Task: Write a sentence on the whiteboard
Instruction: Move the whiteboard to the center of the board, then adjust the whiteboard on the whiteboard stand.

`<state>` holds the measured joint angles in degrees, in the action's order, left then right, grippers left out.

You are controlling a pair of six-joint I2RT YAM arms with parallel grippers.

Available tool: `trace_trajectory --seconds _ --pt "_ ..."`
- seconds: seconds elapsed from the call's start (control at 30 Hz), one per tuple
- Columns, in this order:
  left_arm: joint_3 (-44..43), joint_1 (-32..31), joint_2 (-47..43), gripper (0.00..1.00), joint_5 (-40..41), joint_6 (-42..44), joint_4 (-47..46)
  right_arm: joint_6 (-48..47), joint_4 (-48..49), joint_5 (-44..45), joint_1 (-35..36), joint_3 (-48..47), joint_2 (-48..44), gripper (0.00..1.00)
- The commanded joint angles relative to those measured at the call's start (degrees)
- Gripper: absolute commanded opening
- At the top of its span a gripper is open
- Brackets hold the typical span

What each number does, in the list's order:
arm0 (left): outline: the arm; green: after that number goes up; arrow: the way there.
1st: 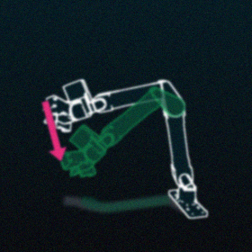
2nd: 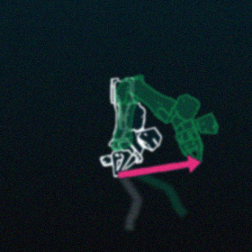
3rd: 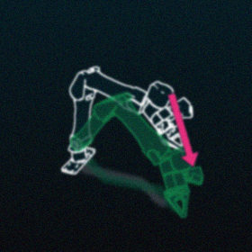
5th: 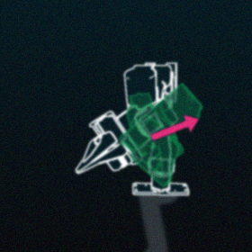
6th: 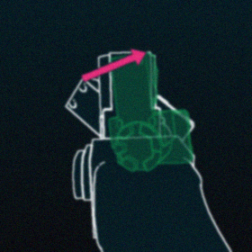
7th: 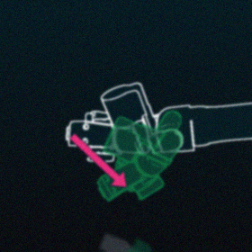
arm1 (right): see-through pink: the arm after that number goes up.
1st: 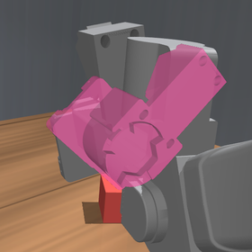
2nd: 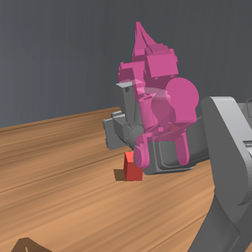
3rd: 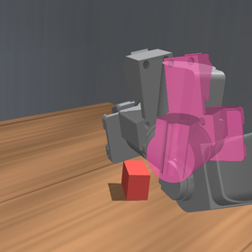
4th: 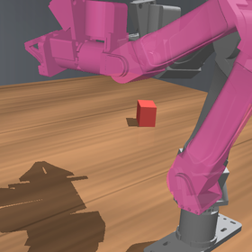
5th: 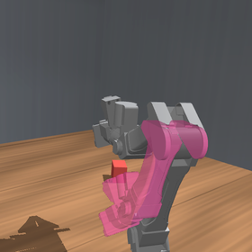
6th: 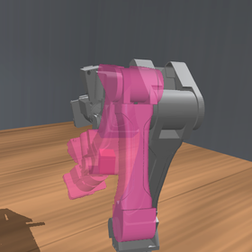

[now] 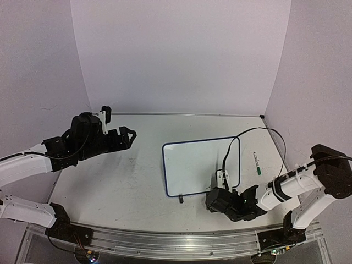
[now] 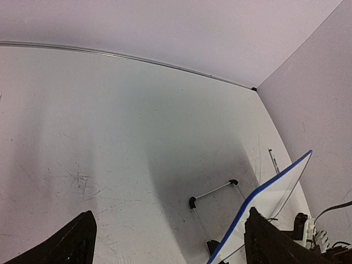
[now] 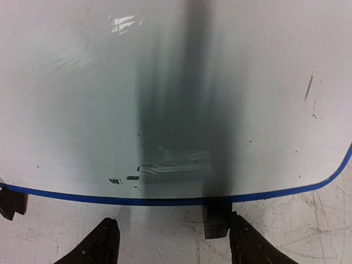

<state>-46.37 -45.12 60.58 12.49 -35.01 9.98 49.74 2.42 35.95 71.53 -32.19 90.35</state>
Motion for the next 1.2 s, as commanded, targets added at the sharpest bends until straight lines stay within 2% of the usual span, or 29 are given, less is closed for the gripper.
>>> trace_trajectory --seconds 0.0,0.23,0.33,0.57,0.7,0.87,0.93,1.0,1.17 --pt "-0.59 -0.23 -0.36 0.95 -1.21 -1.25 -2.16 5.10 -4.56 -0.38 0.95 -1.16 -4.36 0.73" --pt "0.80 -0.24 -0.82 0.95 -2.92 -3.32 -2.15 10.08 -13.13 -4.39 2.61 -3.00 -9.95 0.77" --pt "0.57 -0.23 0.10 0.95 -3.45 -3.85 -2.24 7.66 -16.35 -5.71 2.65 -6.19 -13.08 0.78" --pt "-1.11 -0.23 3.51 0.96 -4.06 -5.10 -3.03 -1.58 -23.74 -1.84 0.22 -15.67 -20.82 0.80" --pt "-2.16 -0.23 6.12 0.95 -5.79 -7.65 -3.50 -9.84 -23.49 -4.26 -9.29 -19.21 -25.43 0.83" --pt "-0.35 -0.27 7.04 0.94 -7.61 -13.61 -7.86 -19.60 -21.09 -6.44 -20.81 -21.19 -29.68 0.95" --pt "-0.51 -0.23 7.55 0.94 -7.91 -15.92 -8.21 -21.41 -20.49 -8.80 -27.46 -20.73 -31.15 0.98" --pt "-0.73 -0.23 8.12 0.94 -7.78 -17.55 -8.29 -23.27 -18.76 -13.22 -34.73 -18.85 -32.43 0.98" --pt "-2.28 -0.14 9.08 0.94 -6.20 -19.81 -7.84 -23.83 -11.35 -36.13 -53.96 -13.68 -33.61 0.98"
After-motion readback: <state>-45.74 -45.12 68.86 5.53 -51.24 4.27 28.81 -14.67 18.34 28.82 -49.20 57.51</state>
